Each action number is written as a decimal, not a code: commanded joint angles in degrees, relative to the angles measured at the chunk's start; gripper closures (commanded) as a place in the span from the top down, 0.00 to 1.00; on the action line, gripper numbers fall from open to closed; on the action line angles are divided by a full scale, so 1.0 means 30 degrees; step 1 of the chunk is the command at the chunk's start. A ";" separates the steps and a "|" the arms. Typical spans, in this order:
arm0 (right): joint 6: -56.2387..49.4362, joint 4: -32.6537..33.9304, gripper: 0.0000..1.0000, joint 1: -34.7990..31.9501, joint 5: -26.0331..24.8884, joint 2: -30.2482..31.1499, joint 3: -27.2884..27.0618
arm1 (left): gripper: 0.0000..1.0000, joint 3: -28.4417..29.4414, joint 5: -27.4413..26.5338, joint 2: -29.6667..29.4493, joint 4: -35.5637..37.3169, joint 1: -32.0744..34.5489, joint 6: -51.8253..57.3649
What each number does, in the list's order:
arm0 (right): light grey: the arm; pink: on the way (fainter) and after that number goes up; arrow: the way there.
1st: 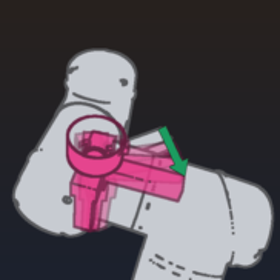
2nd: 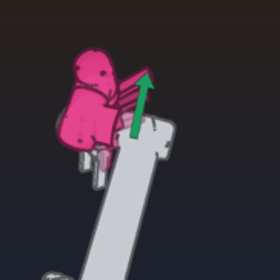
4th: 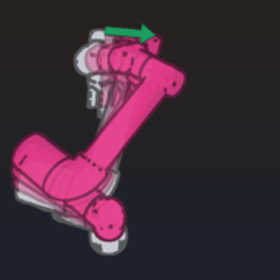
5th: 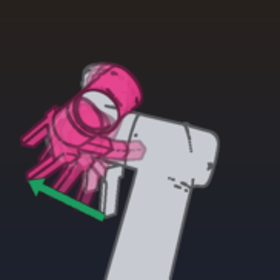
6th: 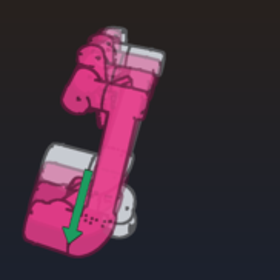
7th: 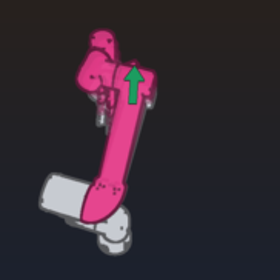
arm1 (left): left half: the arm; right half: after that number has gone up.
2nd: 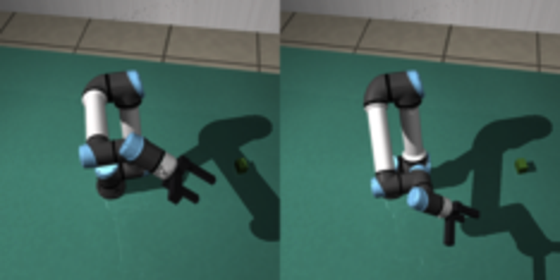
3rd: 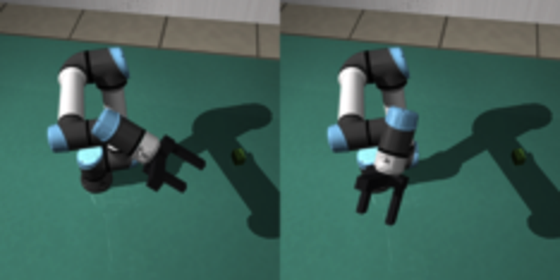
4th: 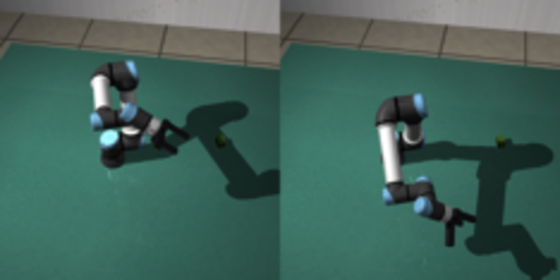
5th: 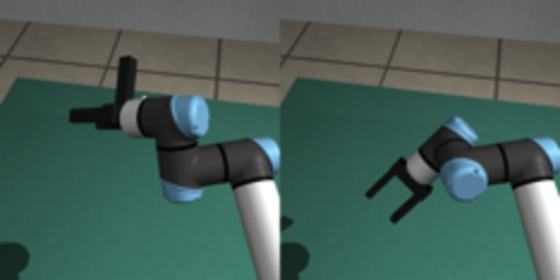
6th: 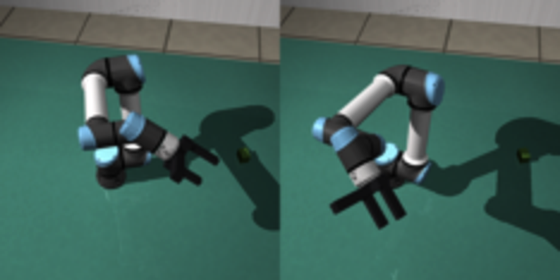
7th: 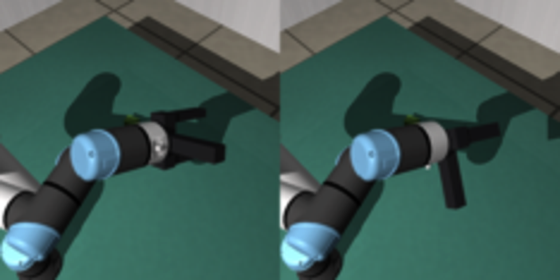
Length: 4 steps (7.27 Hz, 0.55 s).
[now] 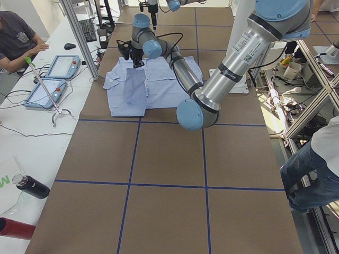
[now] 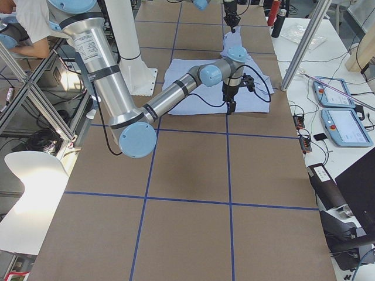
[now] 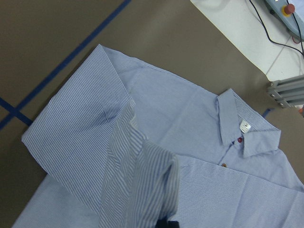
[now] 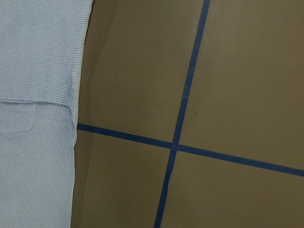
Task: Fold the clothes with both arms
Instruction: 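Lift the sleeve with the left gripper and carry it across the chest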
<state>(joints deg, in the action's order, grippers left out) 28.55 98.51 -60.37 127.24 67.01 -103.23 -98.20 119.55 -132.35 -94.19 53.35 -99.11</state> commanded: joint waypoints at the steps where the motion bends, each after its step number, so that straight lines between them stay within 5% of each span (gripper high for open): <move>1: -0.0054 -0.0024 1.00 -0.0150 0.0009 0.0194 -0.0014 | 0.00 0.0478 0.0489 -0.1728 0.0019 -0.0410 -0.1090; 4: -0.0054 -0.0024 1.00 -0.0180 0.0009 0.0223 -0.0014 | 0.00 0.1146 0.0638 -0.2492 -0.0126 -0.0644 -0.1386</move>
<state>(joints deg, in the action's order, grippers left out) 28.39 98.46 -60.86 127.27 67.65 -103.31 -96.23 121.43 -138.81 -94.32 51.78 -103.05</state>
